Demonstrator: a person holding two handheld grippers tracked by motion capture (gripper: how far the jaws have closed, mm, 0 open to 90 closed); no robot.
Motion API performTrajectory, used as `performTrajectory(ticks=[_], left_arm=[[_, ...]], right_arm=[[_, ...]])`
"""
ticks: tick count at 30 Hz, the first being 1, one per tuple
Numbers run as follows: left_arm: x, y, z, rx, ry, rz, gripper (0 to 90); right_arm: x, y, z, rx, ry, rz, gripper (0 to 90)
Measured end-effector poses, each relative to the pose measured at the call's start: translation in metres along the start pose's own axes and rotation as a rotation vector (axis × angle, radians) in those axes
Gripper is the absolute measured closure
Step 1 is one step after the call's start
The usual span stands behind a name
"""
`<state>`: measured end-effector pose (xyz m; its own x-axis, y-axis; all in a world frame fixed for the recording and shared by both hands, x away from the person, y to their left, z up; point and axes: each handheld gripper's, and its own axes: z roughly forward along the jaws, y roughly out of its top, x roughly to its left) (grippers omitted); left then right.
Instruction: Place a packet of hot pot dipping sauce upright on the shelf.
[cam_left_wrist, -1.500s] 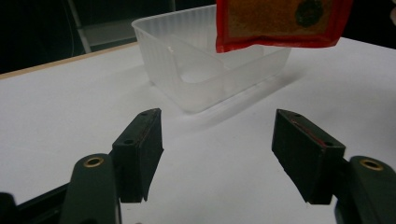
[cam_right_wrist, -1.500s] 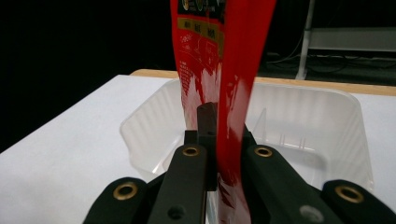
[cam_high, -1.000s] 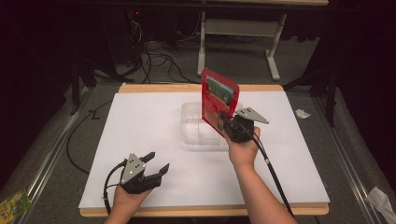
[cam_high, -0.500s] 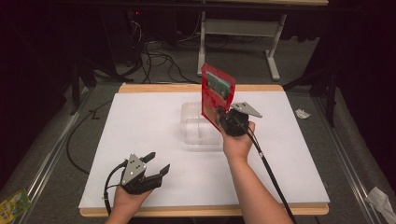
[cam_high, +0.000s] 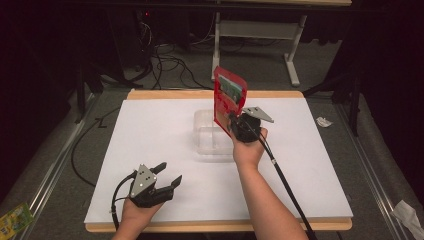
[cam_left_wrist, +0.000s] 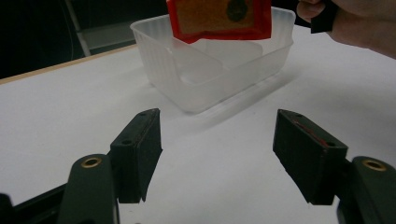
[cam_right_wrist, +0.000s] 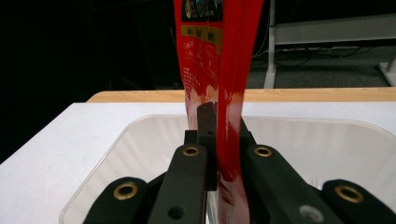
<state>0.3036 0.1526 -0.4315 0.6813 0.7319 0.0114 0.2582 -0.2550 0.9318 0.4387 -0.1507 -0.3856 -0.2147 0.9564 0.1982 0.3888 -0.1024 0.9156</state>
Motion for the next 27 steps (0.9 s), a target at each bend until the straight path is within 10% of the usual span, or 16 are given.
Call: performTrajectory(ticks=[27], left_arm=[[-0.002,0.0,0.002,0.006,-0.009,0.011,33.4]], right_arm=[[-0.001,-0.034,0.014,0.053,0.021,-0.002,89.1]])
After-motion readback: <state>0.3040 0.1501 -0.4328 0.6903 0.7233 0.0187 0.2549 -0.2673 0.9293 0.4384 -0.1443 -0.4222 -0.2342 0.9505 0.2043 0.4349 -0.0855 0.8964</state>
